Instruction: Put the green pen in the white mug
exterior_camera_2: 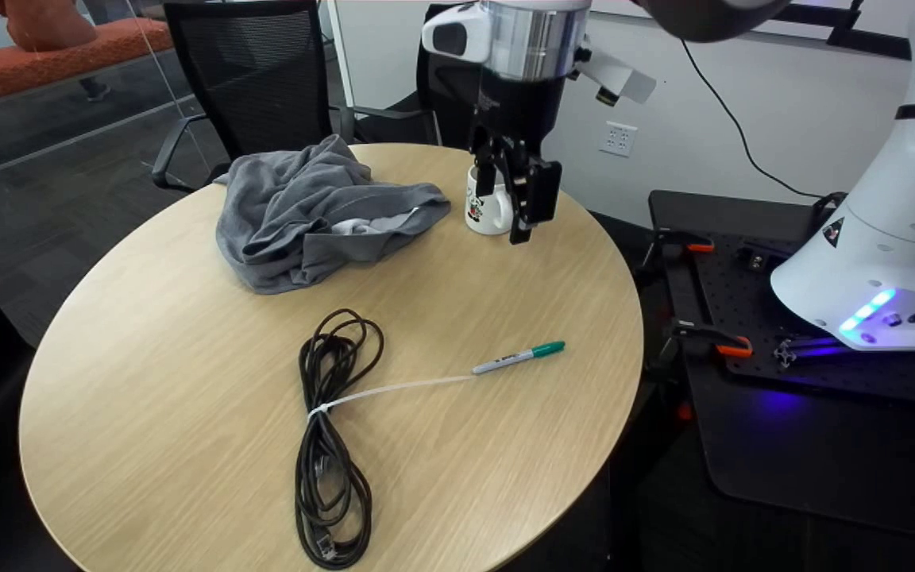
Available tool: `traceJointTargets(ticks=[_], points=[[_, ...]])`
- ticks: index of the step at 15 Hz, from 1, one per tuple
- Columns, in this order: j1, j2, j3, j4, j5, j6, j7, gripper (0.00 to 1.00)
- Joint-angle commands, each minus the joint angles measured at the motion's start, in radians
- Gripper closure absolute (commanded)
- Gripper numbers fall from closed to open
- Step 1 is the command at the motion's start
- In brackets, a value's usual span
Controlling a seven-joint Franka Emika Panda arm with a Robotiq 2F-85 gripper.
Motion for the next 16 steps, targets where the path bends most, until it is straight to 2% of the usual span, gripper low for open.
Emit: traceJointTargets(ticks=[1, 9, 16], points=[[-0.022, 0.027, 0.024, 0.002, 0.001, 0.006, -0.001, 0.0], [-0.02, 0.09, 0.039, 0.02, -0.018, 0.021, -0.003, 0.0], [-0.021, 0.219, 0.08, 0.022, -0.029, 0.17, 0.016, 0.0]])
